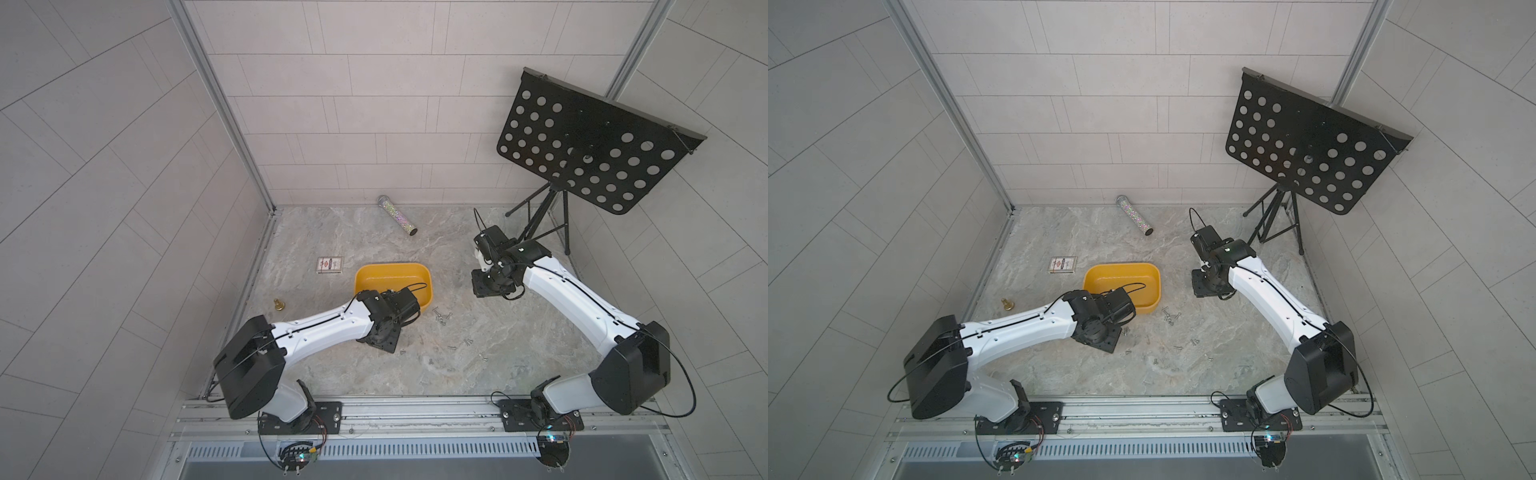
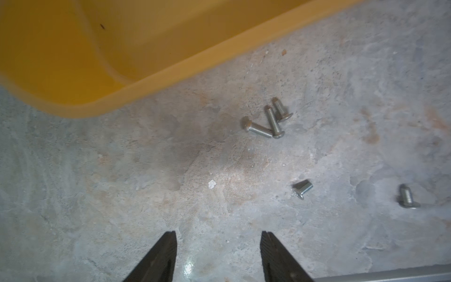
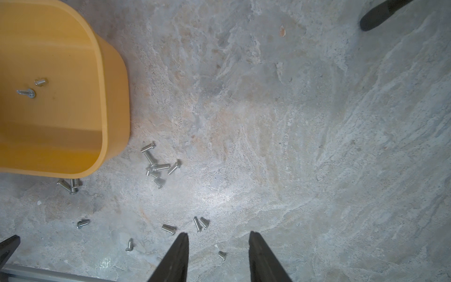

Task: Put the screws on the desktop into the storage box
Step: Pick up the screw from the center of the board.

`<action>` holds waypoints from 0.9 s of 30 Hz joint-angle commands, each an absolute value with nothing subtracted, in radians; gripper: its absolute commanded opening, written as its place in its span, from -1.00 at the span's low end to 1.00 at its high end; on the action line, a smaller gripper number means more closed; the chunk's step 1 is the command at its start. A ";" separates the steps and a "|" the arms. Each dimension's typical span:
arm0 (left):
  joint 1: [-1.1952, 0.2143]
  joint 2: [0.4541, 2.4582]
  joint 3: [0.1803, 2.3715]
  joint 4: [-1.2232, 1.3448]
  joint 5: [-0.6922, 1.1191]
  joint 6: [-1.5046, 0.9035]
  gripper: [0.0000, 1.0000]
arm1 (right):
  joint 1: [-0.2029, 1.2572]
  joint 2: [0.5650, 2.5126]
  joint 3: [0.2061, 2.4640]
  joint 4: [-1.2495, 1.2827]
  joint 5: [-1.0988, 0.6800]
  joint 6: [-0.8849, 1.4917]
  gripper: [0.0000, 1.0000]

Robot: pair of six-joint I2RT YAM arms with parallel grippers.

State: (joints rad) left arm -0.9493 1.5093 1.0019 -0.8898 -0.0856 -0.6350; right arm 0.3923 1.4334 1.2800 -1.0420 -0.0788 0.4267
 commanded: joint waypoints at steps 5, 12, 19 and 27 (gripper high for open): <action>-0.991 1.581 1.052 -0.814 -0.076 -0.644 0.41 | 0.375 1.386 1.263 -1.050 -0.081 0.410 -0.11; -1.028 1.640 1.054 -0.763 -0.043 -0.645 0.35 | 0.372 1.383 1.264 -1.057 -0.083 0.407 -0.11; -1.043 1.682 1.042 -0.725 -0.019 -0.641 0.28 | 0.373 1.387 1.270 -1.067 -0.078 0.403 -0.11; -1.060 1.720 1.031 -0.704 0.004 -0.635 0.16 | 0.372 1.396 1.275 -1.069 -0.080 0.402 -0.11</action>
